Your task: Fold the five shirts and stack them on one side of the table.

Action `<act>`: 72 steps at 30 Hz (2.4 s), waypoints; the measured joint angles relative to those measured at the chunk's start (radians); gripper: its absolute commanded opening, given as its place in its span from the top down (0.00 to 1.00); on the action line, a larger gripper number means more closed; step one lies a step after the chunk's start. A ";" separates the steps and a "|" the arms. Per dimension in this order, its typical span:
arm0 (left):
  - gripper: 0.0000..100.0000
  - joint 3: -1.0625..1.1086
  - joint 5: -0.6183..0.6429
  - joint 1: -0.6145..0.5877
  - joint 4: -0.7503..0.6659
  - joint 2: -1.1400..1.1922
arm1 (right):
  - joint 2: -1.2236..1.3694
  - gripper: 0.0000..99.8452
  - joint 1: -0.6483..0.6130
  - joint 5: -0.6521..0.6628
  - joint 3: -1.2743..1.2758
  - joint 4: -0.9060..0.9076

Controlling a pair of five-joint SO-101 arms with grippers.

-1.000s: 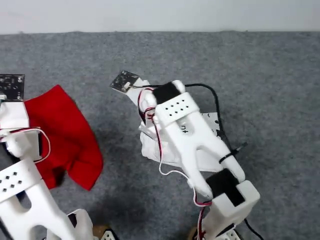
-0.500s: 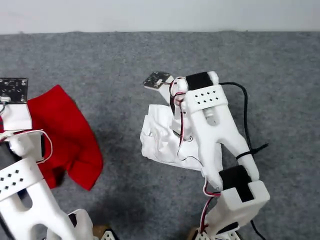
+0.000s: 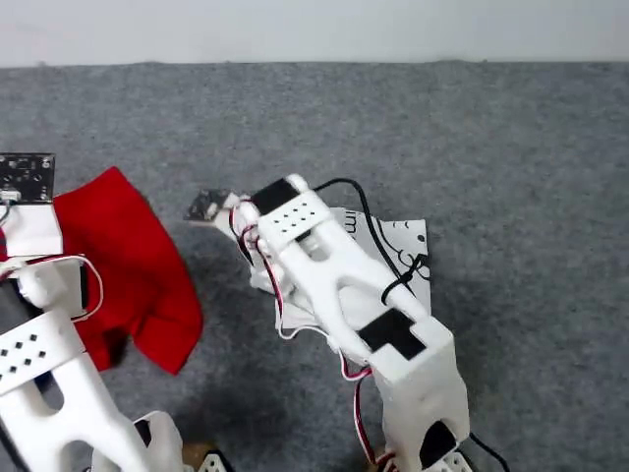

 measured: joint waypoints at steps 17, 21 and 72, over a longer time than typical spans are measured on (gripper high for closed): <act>0.98 0.000 0.000 0.000 0.000 0.000 | -0.137 0.99 0.089 -0.005 -0.064 0.230; 0.98 0.000 0.000 0.000 0.000 0.000 | -0.164 0.99 0.087 -0.009 0.086 0.224; 0.98 0.000 -0.069 0.000 0.000 0.000 | -0.514 0.73 0.514 -0.367 0.743 -0.170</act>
